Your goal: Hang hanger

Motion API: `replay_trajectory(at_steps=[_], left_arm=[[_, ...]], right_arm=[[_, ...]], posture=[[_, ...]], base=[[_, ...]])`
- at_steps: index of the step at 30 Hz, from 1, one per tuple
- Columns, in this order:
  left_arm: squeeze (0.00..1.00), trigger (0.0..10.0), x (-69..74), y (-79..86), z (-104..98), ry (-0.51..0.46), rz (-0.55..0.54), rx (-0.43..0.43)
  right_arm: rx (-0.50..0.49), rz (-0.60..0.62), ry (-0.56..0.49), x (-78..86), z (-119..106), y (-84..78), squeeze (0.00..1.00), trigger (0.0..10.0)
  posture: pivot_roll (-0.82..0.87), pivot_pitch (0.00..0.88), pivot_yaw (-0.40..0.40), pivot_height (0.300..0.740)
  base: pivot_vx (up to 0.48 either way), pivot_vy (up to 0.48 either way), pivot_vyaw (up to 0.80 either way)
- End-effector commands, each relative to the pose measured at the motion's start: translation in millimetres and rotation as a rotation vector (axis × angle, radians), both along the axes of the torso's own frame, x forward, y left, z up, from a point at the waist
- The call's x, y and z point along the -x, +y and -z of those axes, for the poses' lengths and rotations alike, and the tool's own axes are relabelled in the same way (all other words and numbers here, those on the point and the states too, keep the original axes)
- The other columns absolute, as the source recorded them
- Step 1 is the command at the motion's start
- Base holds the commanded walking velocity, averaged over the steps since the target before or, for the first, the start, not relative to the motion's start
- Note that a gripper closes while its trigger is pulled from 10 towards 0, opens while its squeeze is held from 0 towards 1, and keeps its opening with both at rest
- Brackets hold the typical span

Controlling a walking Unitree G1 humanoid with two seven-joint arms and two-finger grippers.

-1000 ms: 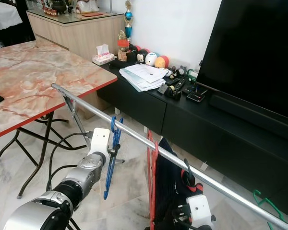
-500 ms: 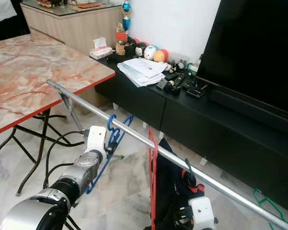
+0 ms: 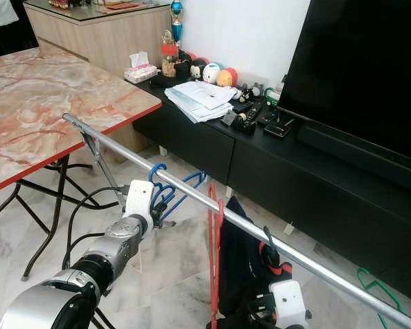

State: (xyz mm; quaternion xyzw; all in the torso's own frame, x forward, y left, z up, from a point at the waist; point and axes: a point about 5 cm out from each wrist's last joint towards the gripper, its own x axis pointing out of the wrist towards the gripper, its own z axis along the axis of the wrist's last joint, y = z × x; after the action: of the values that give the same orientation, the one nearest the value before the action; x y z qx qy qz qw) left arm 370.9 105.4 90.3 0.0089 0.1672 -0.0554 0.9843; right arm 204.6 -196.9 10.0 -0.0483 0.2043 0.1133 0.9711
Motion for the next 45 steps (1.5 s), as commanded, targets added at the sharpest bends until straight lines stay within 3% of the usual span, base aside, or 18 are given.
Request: replay_trajectory(at_steps=[1,18,24,31,36,42,45], left_arm=[[0.0,0.0,-1.0,-1.4,0,0.015,0.008,-0.003],[0.0,0.0,0.9,0.4,4,0.036,0.007,-0.022],[0.0,0.0,5.5,10.9,12,0.038,0.008,-0.096],[0.0,0.0,6.4,22.6,6,-0.065,0.017,-0.127],[0.0,0.0,10.5,23.4,-5,-0.205,0.061,-0.141],[0.0,0.0,21.7,25.9,-9,-0.267,0.047,-0.142],[0.0,0.0,34.9,26.6,-7,-0.282,0.058,-0.14]], right_arm=[[0.002,0.017,0.01,1.3,0,-2.6,0.0,10.0],[0.004,0.015,0.014,-5.4,2,0.7,0.0,10.0],[0.0,0.02,0.01,-12.2,3,3.9,0.0,10.0],[-0.006,0.033,-0.005,-24.6,2,7.8,0.0,10.0],[-0.003,0.068,-0.023,-31.0,2,6.2,0.0,10.0],[-0.005,0.056,-0.021,-35.8,4,6.4,0.0,10.0],[0.002,0.049,-0.019,-38.4,5,5.4,0.0,10.0]], posture=[[-0.06,0.056,-0.013,0.74],[-0.05,0.036,-0.011,0.74],[-0.03,0.01,0.0,0.74],[-0.01,0.0,0.009,0.74],[0.0,0.0,0.01,0.74],[0.01,0.0,0.004,0.74],[0.01,0.0,0.002,0.74]], base=[[0.0,0.0,0.0],[0.0,0.0,0.0],[0.0,0.0,0.0],[0.0,0.0,0.0],[0.0,0.0,0.0],[0.0,0.0,0.0],[0.0,0.0,0.0]])
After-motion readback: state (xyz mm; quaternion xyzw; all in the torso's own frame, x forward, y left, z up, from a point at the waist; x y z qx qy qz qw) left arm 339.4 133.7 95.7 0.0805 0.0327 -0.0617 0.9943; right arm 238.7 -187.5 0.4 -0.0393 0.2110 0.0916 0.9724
